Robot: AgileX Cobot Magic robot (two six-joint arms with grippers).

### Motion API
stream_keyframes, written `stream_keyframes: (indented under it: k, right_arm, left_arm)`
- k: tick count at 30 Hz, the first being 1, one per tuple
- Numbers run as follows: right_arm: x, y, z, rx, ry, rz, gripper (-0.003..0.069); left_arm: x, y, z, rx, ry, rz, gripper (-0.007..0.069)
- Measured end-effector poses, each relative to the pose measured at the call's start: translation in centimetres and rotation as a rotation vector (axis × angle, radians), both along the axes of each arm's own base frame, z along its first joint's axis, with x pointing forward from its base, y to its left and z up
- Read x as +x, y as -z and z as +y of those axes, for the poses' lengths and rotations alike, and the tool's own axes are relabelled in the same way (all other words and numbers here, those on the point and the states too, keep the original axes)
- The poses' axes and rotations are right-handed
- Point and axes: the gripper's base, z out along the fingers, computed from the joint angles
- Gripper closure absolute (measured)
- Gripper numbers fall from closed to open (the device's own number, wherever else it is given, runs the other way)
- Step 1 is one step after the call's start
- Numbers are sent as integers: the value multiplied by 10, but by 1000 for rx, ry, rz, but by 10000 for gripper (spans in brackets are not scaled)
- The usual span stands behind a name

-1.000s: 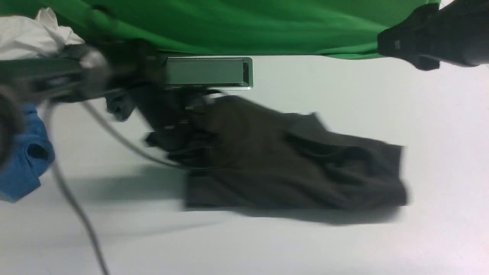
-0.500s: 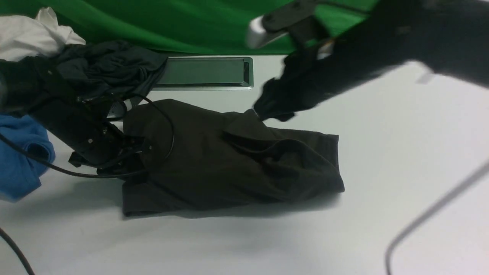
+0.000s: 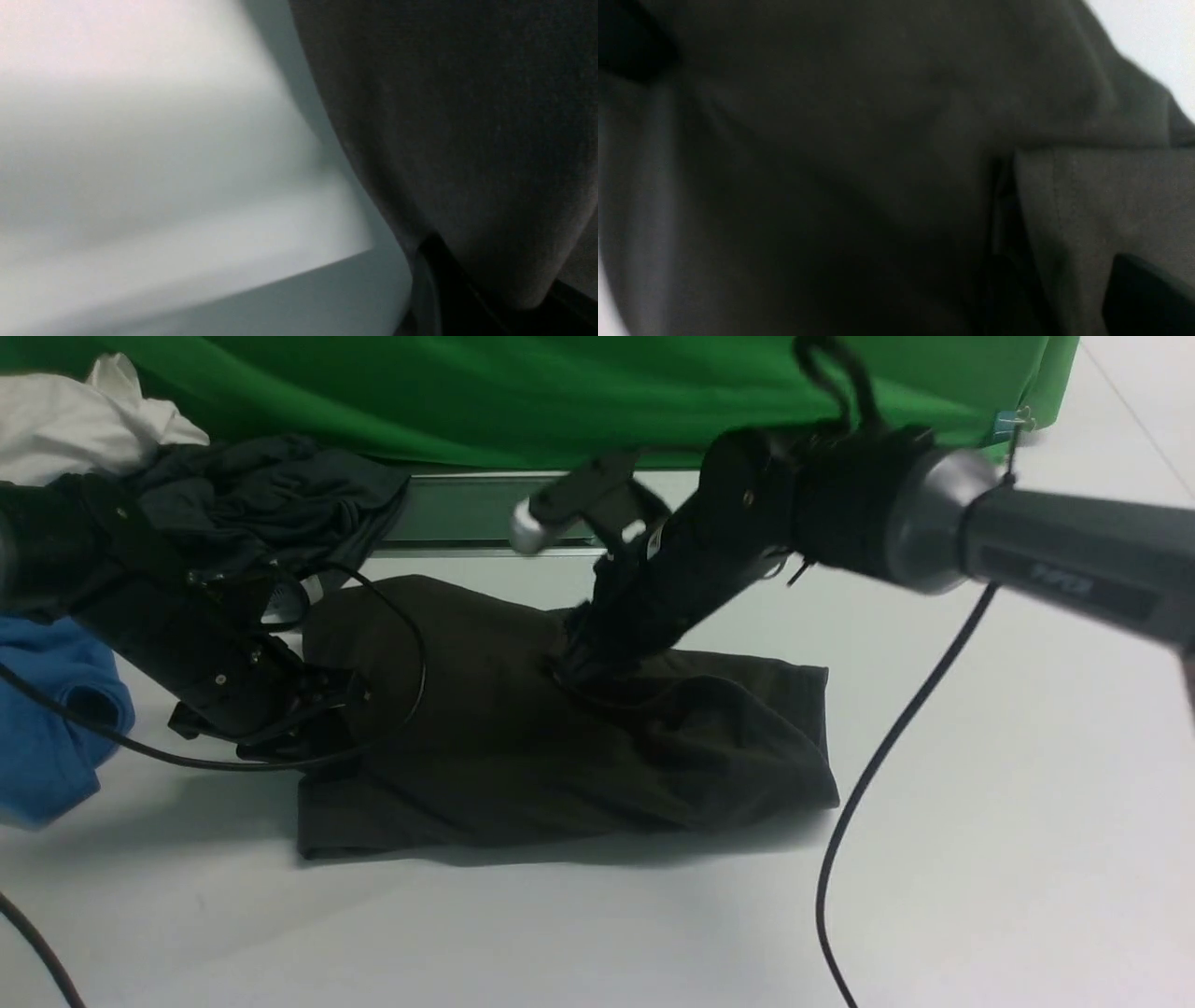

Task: Fold a long-sleeved shirt on a white desktop.

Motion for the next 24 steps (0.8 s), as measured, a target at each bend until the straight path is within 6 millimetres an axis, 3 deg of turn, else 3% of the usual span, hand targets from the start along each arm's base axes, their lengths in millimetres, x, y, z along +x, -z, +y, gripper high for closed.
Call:
stream_keyframes:
  k: [4,10,17,21,24]
  right_arm:
    - [7,6,-2,-61,-30,-78,397]
    - [9,5,-4,-87,-49,-113,607]
    - [14,-2,-18,-99,-30,-104,643]
    - [22,-22,-41,-89,21,-119,645]
    - [36,-29,-73,-96,91,-114,645]
  left_arm:
    - [0,0,0,-1,5,-6,559]
    - [0,0,0,-2,4,-9,559]
    - [0,0,0,-1,5,-10,559]
    - [0,0,0,-1,6,-11,559]
    - [0,0,0,-1,6,-11,559]
